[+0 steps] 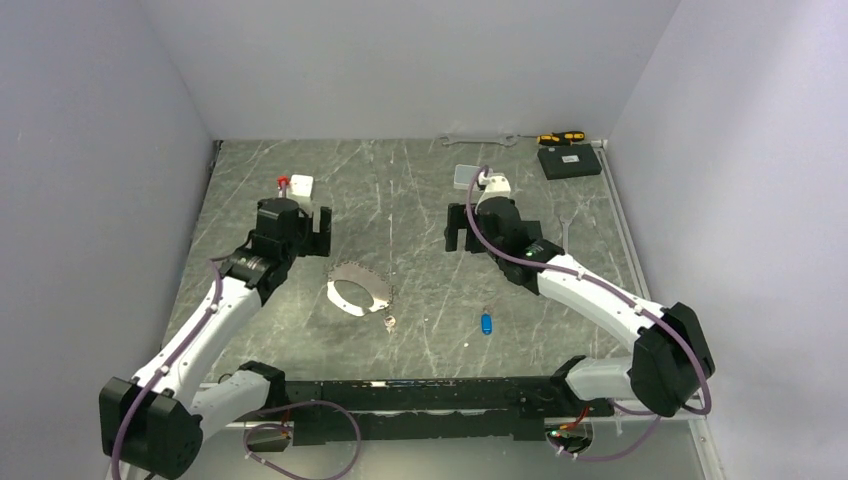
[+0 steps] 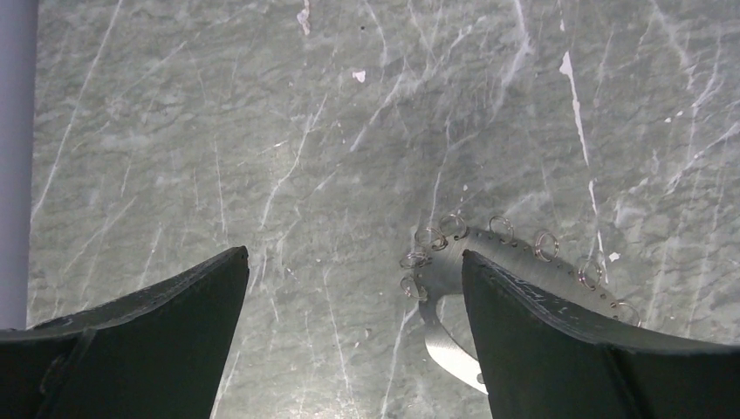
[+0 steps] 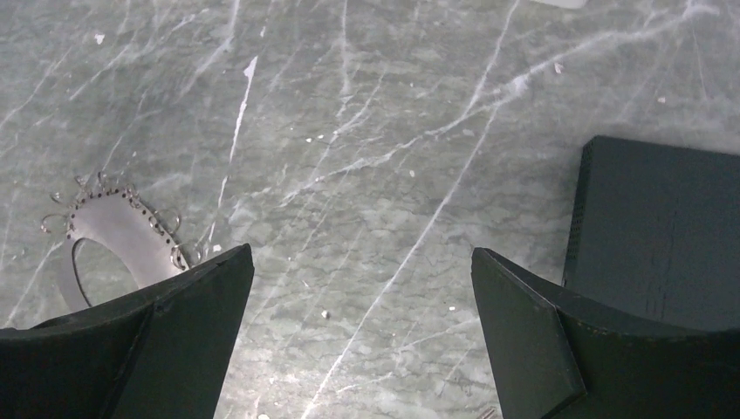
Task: Put the keys on the keyring
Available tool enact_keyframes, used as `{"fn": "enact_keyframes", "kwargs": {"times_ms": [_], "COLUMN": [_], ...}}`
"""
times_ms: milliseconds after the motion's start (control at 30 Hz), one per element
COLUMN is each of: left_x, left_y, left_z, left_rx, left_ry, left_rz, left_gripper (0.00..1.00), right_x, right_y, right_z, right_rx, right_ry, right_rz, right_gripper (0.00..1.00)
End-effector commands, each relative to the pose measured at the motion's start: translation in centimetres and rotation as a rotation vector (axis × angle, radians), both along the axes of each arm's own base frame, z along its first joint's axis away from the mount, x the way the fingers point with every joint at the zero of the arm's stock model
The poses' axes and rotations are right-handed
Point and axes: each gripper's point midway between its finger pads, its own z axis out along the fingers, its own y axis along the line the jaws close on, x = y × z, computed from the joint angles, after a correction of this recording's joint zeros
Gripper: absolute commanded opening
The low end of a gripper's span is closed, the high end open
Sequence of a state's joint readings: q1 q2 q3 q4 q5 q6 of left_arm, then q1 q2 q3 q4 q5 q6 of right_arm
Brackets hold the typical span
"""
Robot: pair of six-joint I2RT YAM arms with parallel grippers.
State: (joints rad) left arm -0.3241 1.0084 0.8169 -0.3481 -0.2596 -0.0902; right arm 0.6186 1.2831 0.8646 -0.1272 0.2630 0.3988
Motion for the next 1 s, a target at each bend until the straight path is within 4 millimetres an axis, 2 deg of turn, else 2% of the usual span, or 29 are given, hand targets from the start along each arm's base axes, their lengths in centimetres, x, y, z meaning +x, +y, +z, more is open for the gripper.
{"fn": "enact_keyframes", "kwargs": {"times_ms": [0,100,167,233,333,433,500,600,700,767,833,967], "left_x": [0.8,0.9,1.0,1.2,1.1,1.2,1.1,0.8,0.3,-0.3,-0.9,-1.4], "left_y": [-0.6,-0.4,-0.6,-1.3,-2.8,-3.2,-2.8,-2.6,-3.1,-2.6,-1.8,-2.3], "left_z": [0.1,-1.0,-1.9,-2.9,-4.9,-6.8,-7.8,-8.5,-8.2,-8.4,-9.0,-9.8], "left_rx": [-0.009,0.002,0.002,-0.015,-0.053,-0.078,-0.105,-0.173,-0.257,-0.284,-0.297,-0.391], "left_ry": [0.014,0.068,0.101,0.144,0.234,0.327,0.386,0.431,0.443,0.453,0.458,0.452], "left_rz": [-0.007,0.012,0.01,-0.008,-0.066,-0.056,-0.003,0.105,0.16,0.249,0.339,0.401], "left_gripper": [0.94,0.87,0.77,0.68,0.6,0.48,0.46,0.56,0.6,0.62,0.6,0.51], "right_x": [1.3,1.1,0.9,0.8,0.6,0.4,0.2,0.0,0.0,-0.1,-0.1,-0.4], "right_y": [0.7,1.2,1.8,2.5,3.3,3.5,3.5,3.8,4.1,4.3,4.5,5.2], "right_z": [2.6,1.8,1.4,1.1,0.8,0.9,0.9,0.9,0.9,0.9,0.8,1.0], "right_rx": [-0.053,-0.064,-0.057,-0.048,-0.03,-0.027,-0.019,-0.006,0.002,0.005,0.011,0.041], "right_ry": [-0.083,-0.064,-0.057,-0.054,-0.046,-0.038,-0.037,-0.029,-0.021,-0.014,-0.007,0.001], "right_rz": [0.033,0.05,0.077,0.106,0.153,0.164,0.165,0.18,0.19,0.195,0.2,0.228], "right_gripper": [1.0,1.0,1.0,1.0,1.0,1.0,1.0,1.0,1.0,1.0,0.99,0.99]}}
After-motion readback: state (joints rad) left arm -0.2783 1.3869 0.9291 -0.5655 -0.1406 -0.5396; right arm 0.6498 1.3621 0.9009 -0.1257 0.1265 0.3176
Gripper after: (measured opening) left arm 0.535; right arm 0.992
